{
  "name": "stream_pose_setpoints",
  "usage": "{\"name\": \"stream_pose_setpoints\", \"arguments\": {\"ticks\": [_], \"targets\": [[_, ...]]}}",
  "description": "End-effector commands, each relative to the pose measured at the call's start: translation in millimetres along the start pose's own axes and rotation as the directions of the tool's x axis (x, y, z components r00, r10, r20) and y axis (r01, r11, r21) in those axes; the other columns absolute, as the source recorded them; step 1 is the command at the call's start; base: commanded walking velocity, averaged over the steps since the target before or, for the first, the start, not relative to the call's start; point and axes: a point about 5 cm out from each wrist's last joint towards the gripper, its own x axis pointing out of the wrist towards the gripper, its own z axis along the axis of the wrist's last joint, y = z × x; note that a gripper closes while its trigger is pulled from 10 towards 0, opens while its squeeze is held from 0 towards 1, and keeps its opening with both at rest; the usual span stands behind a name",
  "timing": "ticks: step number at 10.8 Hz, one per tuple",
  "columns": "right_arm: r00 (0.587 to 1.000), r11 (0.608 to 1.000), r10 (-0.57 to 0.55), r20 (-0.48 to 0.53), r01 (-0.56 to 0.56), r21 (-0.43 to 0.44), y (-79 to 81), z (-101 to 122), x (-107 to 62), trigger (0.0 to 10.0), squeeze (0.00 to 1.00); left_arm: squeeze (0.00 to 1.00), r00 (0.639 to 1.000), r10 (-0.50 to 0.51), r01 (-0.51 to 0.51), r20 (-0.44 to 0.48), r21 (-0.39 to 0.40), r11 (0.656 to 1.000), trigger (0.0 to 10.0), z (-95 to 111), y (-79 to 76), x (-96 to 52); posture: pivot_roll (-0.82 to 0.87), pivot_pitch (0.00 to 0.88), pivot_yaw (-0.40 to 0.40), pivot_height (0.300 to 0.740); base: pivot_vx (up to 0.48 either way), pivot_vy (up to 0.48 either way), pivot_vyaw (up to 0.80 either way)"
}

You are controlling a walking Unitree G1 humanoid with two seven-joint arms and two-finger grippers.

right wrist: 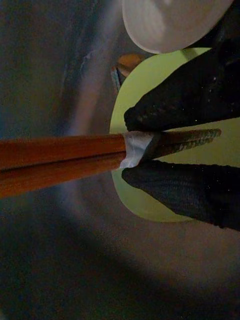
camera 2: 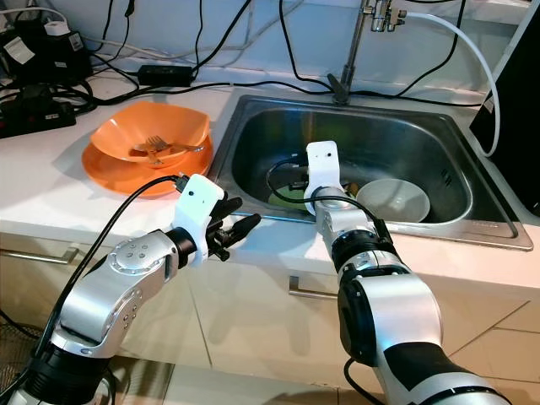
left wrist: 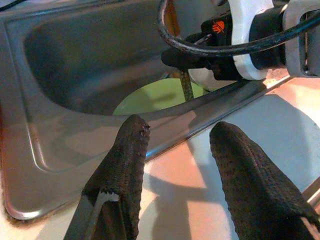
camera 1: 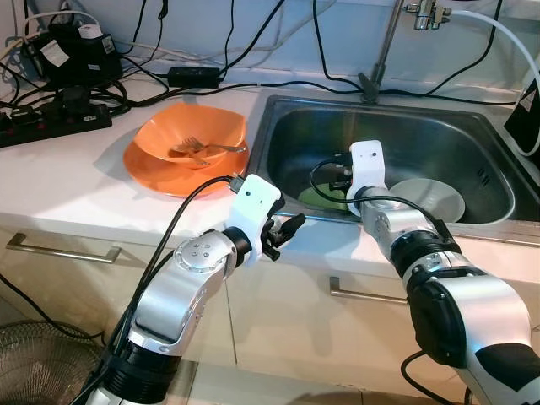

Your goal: Kitchen organization

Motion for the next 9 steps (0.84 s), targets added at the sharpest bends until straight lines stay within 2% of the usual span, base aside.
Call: {"name": "stream_pose_setpoints", "arguments": {"ticks": [1, 2, 3, 7, 8, 9], "targets": [[1.0, 1.0, 0.011, -0.028, -0.011, 0.007, 3.4, -3.1, 0.2, 10.0, 1.0, 0.0, 1.0, 0.011, -0.011, 0.004, -0.001, 1.0, 10.0, 1.8, -0.3, -2.2, 0.27, 0.02, -0.039, 0.74, 0.0, 0.0, 0.0], [1.0, 1.0, 0.014, -0.022, -0.014, 0.002, 4.1, -1.4, 0.3, 10.0, 1.0, 0.0, 1.0, 0.015, -0.015, 0.005, -0.001, 1.0, 10.0, 2.3, 0.5, -2.5, 0.27, 0.022, -0.039, 0.74, 0.0, 0.0, 0.0], [1.0, 1.0, 0.02, -0.009, -0.021, -0.022, 5.6, 0.9, 0.4, 10.0, 0.0, 0.0, 1.0, 0.019, -0.019, 0.006, 0.002, 1.0, 10.0, 2.6, 1.0, -2.7, 0.27, 0.025, -0.038, 0.74, 0.0, 0.0, 0.0], [1.0, 1.0, 0.012, -0.005, -0.012, -0.009, 3.3, 0.4, 0.3, 10.0, 0.0, 0.0, 0.999, 0.039, -0.04, 0.014, 0.024, 0.999, 10.0, 4.1, 2.5, -3.5, 0.27, 0.026, -0.035, 0.74, 0.0, 0.0, 0.0], [1.0, 1.0, 0.008, 0.003, -0.008, 0.017, 2.0, 1.6, 0.2, 10.0, 1.0, 0.0, 0.999, 0.04, -0.041, 0.017, 0.028, 0.999, 10.0, 4.4, 2.8, -3.3, 0.27, 0.025, -0.034, 0.74, 0.0, 0.0, 0.0], [1.0, 0.999, -0.006, 0.011, 0.006, 0.033, -0.6, 4.3, 0.2, 10.0, 1.0, 0.0, 0.999, 0.041, -0.041, 0.018, 0.029, 0.999, 10.0, 4.8, 3.1, -3.1, 0.27, 0.027, -0.034, 0.74, 0.0, 0.0, 0.0]]}}
